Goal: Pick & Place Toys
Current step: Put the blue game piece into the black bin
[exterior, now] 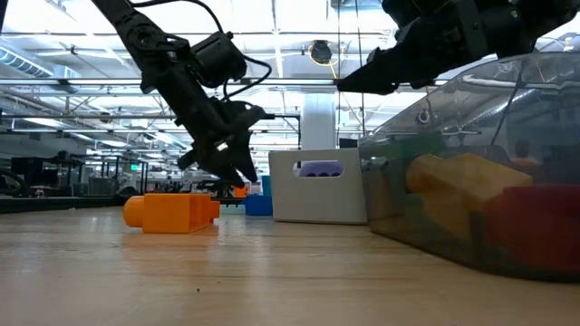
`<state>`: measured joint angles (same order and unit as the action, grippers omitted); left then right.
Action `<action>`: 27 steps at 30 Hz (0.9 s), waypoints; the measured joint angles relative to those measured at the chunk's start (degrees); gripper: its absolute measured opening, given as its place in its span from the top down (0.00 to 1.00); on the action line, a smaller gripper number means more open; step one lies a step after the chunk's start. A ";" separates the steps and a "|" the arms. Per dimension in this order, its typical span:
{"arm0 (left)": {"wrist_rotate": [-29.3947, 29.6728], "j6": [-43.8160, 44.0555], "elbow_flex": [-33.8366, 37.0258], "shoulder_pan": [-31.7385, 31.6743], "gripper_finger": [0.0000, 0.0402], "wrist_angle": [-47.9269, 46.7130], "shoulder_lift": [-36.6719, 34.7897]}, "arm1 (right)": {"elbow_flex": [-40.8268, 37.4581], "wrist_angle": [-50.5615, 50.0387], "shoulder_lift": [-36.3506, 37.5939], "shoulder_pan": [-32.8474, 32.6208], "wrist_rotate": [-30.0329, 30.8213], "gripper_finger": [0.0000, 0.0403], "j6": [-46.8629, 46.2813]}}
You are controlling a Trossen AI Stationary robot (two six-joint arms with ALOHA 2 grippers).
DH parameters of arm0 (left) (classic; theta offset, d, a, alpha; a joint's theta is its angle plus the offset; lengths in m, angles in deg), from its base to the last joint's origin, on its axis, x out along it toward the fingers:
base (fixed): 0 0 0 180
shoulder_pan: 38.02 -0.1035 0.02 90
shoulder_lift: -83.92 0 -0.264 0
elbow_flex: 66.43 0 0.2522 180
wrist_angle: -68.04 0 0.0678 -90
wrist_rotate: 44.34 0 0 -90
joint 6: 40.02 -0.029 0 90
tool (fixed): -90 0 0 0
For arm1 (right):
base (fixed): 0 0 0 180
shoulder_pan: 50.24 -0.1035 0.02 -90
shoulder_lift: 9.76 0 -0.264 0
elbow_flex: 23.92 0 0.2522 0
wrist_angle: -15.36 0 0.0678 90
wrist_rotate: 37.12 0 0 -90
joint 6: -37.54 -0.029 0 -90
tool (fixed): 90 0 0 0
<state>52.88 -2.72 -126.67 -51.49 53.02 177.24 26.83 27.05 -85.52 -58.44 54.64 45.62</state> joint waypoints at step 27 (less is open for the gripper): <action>-7.66 14.46 -0.02 -2.03 0.62 -4.41 0.00 | 0.00 2.09 0.00 0.02 -0.04 0.44 -1.23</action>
<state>45.23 11.74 -126.69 -53.51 48.61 177.24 26.83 29.15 -85.52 -58.42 54.60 44.39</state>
